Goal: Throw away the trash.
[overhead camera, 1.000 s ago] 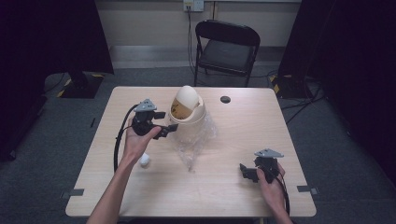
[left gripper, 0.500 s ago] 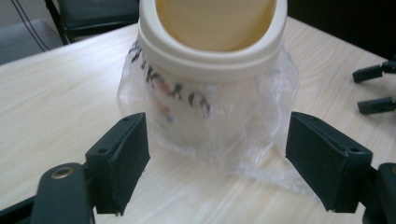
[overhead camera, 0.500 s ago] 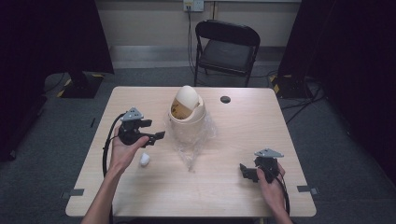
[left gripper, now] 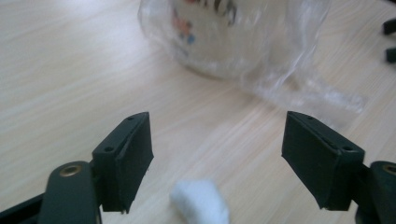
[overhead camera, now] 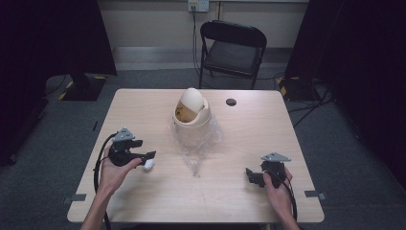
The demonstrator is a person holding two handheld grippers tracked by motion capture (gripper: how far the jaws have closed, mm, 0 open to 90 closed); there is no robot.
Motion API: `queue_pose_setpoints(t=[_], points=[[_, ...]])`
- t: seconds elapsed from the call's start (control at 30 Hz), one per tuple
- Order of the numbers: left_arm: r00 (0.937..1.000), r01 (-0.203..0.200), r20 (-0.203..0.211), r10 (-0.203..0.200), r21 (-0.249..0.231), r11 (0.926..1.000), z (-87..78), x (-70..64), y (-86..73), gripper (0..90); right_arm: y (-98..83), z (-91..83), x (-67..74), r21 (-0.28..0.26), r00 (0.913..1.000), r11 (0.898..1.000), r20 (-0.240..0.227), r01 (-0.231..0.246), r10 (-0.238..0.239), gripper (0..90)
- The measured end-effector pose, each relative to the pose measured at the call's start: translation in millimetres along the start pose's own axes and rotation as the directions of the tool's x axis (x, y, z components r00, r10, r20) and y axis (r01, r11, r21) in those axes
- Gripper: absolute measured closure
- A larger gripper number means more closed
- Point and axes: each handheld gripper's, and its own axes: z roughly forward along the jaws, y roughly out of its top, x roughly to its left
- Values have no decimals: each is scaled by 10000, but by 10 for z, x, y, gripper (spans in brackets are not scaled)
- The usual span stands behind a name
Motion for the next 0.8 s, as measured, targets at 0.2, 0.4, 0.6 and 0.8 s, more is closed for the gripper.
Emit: queue_pose_setpoints(t=[0.2,0.4,0.6,0.8], points=[[9983,559,150,-561,165,9983,10,65,-210,313,0,-1,0,1,10000,10000,-2,-3,3,101],[9970,728,197,-742,646,9953,116,74,-373,344,0,0,0,2,10000,10000,-1,-1,1,102],[9979,649,-7,-651,883,9940,161,58,-438,424,0,0,0,2,10000,10000,0,1,-1,101],[9988,481,-161,-465,1245,9911,231,42,-461,471,0,0,0,2,10000,10000,-3,-1,1,101]])
